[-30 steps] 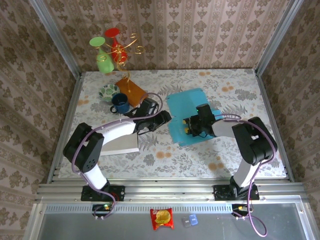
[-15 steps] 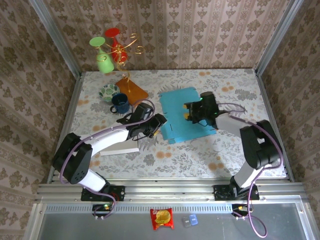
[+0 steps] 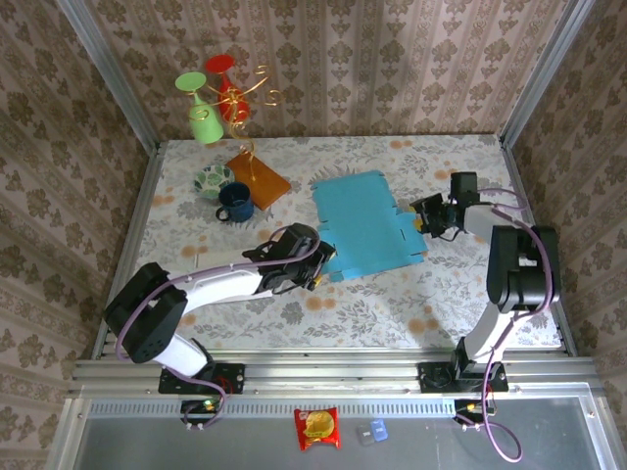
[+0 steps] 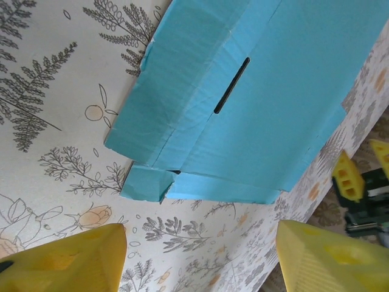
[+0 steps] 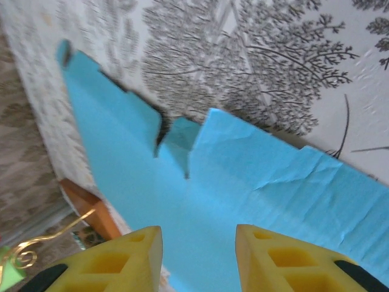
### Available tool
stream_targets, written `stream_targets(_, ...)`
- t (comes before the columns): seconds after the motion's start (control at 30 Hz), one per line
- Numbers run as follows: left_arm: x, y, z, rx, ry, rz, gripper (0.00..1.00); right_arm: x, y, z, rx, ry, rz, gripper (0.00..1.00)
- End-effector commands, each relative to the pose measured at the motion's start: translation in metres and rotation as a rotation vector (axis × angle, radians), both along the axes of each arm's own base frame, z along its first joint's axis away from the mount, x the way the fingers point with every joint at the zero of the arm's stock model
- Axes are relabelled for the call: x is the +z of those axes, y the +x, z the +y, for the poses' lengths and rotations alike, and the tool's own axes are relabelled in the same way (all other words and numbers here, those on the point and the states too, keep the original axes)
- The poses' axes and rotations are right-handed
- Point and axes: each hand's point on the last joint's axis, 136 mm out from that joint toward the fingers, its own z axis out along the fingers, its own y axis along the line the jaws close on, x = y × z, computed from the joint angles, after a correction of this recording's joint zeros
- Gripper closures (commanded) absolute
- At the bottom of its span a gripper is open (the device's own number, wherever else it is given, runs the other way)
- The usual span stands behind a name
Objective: Fold the paper box
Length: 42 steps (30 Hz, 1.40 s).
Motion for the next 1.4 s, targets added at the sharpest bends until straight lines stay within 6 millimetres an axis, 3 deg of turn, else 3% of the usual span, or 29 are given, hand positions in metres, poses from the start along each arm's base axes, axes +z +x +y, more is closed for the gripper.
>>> stream_targets(0.0, -0.007, 0.005, 0.008, 0.090, 0.007, 0.004, 0.33, -0.026, -0.026, 0.011, 0.077, 0.011, 0.101, 0.63)
stream_targets(0.2, -0.016, -0.001, 0.022, 0.132, 0.023, 0.017, 0.32, -0.047, -0.071, 0.010, -0.038, 0.044, 0.180, 0.63)
stream_targets(0.4, -0.026, -0.005, 0.030, 0.176, 0.020, 0.033, 0.33, -0.045, -0.098, 0.009, -0.150, 0.059, 0.195, 0.64)
stream_targets(0.8, -0.035, -0.022, 0.027, 0.246, -0.009, 0.081, 0.36, -0.041, -0.104, 0.016, -0.212, 0.093, 0.197, 0.64)
stream_targets(1.37, -0.055, -0.011, 0.022, 0.350, -0.057, 0.063, 0.50, -0.045, -0.112, 0.020, -0.222, 0.110, 0.211, 0.65)
